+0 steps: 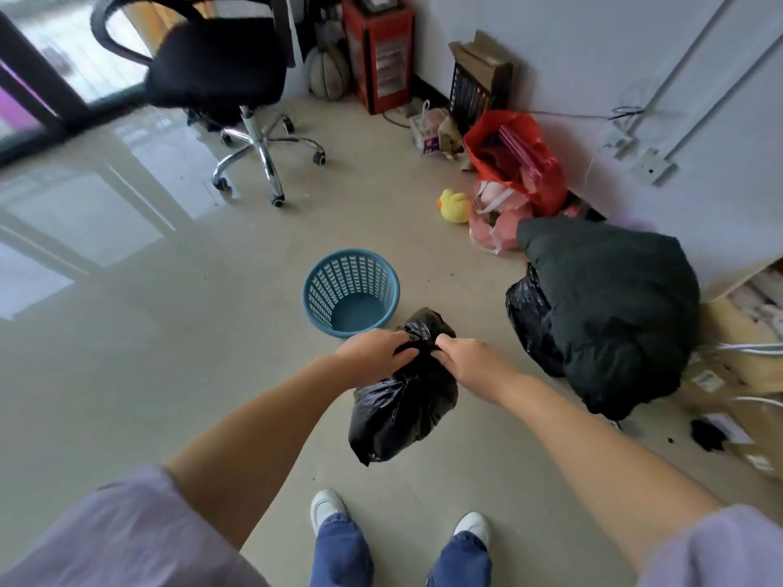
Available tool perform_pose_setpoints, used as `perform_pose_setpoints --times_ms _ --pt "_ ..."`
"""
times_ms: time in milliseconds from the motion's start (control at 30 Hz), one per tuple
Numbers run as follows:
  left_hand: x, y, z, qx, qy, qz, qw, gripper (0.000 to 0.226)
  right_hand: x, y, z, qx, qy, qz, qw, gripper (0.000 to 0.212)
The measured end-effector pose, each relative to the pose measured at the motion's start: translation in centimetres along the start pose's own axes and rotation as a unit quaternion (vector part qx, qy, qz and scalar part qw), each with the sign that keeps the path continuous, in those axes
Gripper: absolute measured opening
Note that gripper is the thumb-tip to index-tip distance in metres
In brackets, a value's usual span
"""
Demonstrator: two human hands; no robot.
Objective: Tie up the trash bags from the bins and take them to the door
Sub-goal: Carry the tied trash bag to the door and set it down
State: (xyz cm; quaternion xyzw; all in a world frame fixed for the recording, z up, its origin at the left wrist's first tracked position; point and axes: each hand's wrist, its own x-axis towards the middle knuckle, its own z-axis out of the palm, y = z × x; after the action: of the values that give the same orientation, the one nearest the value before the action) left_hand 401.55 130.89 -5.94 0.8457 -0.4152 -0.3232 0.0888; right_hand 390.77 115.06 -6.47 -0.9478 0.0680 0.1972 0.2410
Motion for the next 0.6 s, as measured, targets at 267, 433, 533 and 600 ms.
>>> perform_pose_setpoints --times_ms 267,433,533,600 --pt "-6.2 3.3 -5.3 0.02 0.047 -0.016 0.999 0.026 -4.4 -5.1 -6.3 -0.029 0.004 -0.028 0.999 0.025" --pt "-8.5 4.3 -6.5 0.04 0.063 -0.018 0.997 0.028 -6.0 -6.4 -7.7 -0.064 0.0 -0.056 0.996 0.034" --pt "-9.3 4.9 -6.6 0.044 0.071 -0.006 0.996 0.03 -6.8 -6.8 -8.1 -0.068 -0.006 -0.048 0.997 0.032" --pt "-9.3 5.4 -6.7 0.049 0.07 0.006 0.996 0.03 -7.4 -6.8 -8.5 -0.065 -0.008 -0.03 0.997 0.033"
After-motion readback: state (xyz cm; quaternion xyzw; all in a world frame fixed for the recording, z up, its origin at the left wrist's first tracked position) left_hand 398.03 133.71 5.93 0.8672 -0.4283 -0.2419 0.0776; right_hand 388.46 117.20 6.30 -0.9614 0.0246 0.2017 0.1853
